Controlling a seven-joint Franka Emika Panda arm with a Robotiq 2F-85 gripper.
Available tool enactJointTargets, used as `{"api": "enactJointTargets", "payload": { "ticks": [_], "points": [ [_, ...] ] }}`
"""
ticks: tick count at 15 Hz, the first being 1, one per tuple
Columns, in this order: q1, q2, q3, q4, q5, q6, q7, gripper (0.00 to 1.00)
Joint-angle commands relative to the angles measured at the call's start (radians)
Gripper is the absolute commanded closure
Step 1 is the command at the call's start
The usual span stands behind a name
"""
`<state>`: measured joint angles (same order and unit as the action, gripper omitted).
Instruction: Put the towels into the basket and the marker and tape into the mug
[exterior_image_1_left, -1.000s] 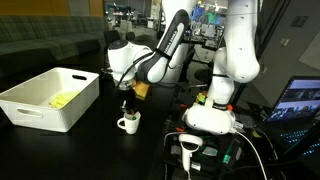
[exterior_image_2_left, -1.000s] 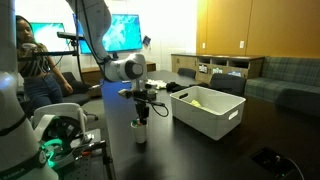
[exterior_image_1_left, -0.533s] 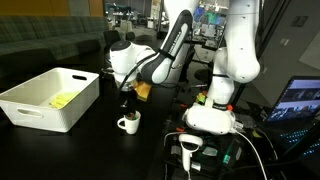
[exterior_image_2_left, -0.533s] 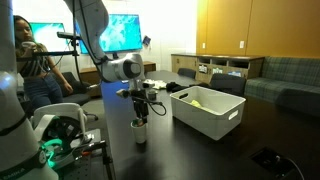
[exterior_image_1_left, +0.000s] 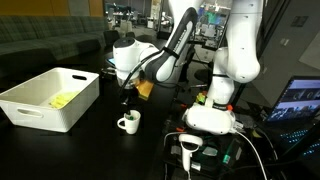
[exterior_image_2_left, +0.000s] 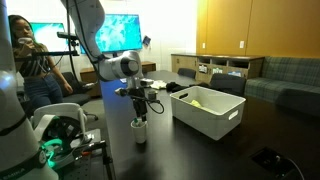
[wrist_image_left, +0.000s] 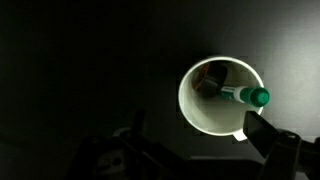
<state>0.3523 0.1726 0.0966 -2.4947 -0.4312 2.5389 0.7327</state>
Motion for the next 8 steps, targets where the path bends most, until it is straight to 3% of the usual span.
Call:
{"api": "enactJointTargets", "payload": {
  "ticks": [1,6,8],
  "points": [
    [-0.023,-0.097,0.008,-0.086,-0.019,0.053,0.036,0.00],
    [-0.082,-0.194,0.023,-0.183,0.084,0.050,-0.098,0.00],
    [-0.109,-0.259,0.024,-0.242,0.149,0.033,-0.219,0.00]
  ]
}}
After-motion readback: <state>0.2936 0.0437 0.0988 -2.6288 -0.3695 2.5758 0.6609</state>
